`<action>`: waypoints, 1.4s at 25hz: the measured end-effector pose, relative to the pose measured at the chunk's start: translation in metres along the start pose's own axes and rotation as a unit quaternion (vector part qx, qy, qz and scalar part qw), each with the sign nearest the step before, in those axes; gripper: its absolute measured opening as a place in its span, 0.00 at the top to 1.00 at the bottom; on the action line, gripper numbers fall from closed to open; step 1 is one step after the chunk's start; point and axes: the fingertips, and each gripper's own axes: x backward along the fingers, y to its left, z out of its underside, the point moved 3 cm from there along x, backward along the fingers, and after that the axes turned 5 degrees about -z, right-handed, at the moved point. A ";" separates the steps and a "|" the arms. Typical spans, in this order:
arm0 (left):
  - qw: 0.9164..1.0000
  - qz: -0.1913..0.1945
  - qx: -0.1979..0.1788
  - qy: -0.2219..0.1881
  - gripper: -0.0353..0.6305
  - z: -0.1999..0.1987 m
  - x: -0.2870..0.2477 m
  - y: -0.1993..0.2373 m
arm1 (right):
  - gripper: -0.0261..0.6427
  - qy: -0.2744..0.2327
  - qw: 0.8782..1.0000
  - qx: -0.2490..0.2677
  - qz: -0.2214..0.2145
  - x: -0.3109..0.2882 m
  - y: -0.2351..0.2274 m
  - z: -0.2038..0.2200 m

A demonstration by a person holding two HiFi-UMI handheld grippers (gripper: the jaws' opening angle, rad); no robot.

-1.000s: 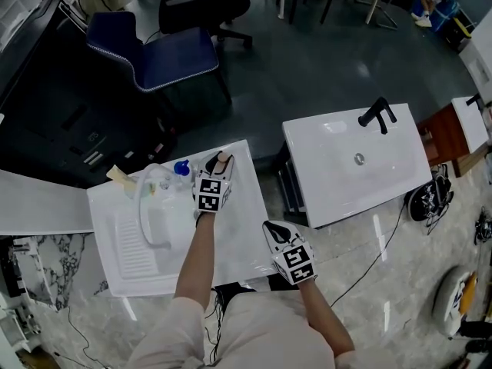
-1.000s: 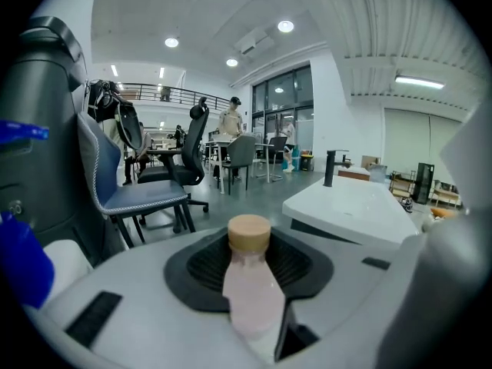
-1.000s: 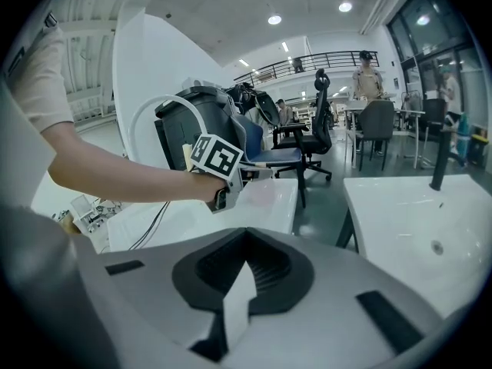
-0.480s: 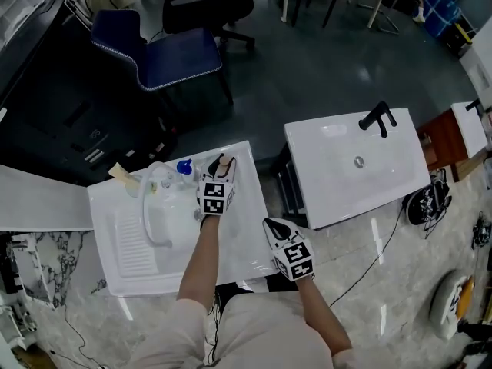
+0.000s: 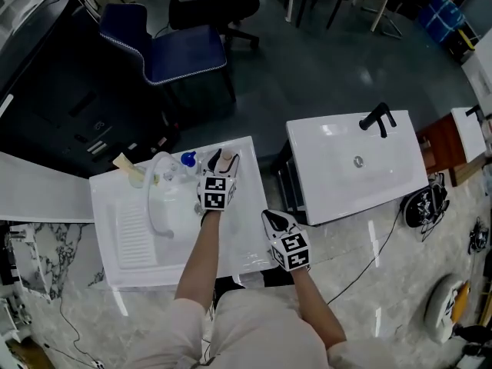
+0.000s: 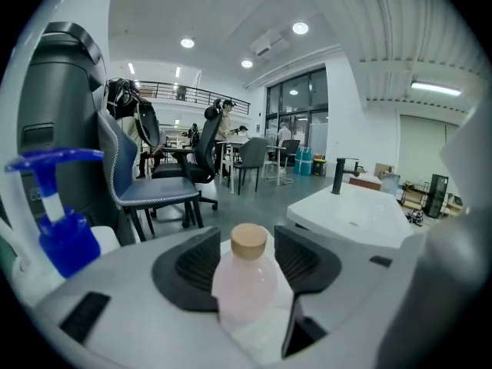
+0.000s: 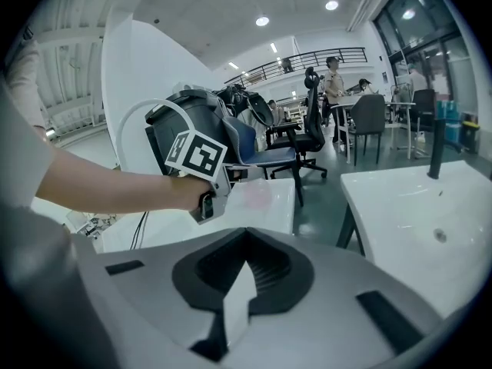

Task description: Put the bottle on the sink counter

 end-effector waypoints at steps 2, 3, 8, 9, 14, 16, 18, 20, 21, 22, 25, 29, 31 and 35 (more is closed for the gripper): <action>1.000 0.002 0.003 0.000 0.61 -0.002 0.006 -0.001 | 0.95 -0.007 1.000 -0.001 0.003 -0.002 0.000 -0.005; 1.000 0.005 0.005 -0.001 0.61 -0.003 0.009 -0.002 | 0.95 -0.011 1.000 -0.001 0.006 -0.003 0.000 -0.008; 1.000 0.014 0.011 -0.010 0.61 -0.012 0.028 -0.006 | 0.96 -0.029 0.999 -0.011 0.020 -0.006 0.000 -0.020; 1.000 0.015 0.012 -0.010 0.61 -0.013 0.032 -0.007 | 0.96 -0.033 0.999 -0.014 0.023 -0.006 -0.001 -0.021; 1.000 0.012 -0.009 -0.007 0.61 -0.024 0.065 -0.015 | 0.95 -0.049 0.998 -0.027 0.031 -0.009 0.003 -0.029; 1.000 0.015 -0.014 -0.012 0.61 -0.028 0.077 -0.018 | 0.95 -0.055 0.998 -0.030 0.033 -0.010 0.004 -0.032; 1.000 0.017 -0.012 -0.017 0.61 -0.029 0.089 -0.020 | 0.95 -0.060 0.997 -0.032 0.034 -0.011 0.005 -0.036; 1.000 0.016 -0.011 -0.020 0.61 -0.031 0.103 -0.021 | 0.96 -0.067 0.997 -0.031 0.037 -0.011 0.006 -0.040; 1.000 0.015 -0.012 -0.023 0.61 -0.033 0.109 -0.020 | 0.95 -0.071 0.996 -0.029 0.037 -0.011 0.006 -0.043; 1.000 0.013 -0.012 -0.026 0.61 -0.035 0.115 -0.020 | 0.95 -0.074 0.996 -0.028 0.037 -0.013 0.006 -0.047; 1.000 0.008 -0.007 -0.029 0.61 -0.034 0.132 -0.018 | 0.95 -0.078 0.996 -0.025 0.032 -0.019 0.008 -0.052; 0.999 0.004 0.023 -0.034 0.61 -0.025 0.149 -0.018 | 0.95 -0.078 0.996 -0.021 0.031 -0.026 0.008 -0.055; 0.999 0.003 0.037 -0.035 0.62 -0.023 0.155 -0.017 | 0.95 -0.082 0.996 -0.024 0.031 -0.030 0.008 -0.058; 0.999 0.013 0.029 -0.024 0.62 -0.013 0.163 -0.022 | 0.95 -0.085 0.996 -0.023 0.030 -0.033 0.010 -0.063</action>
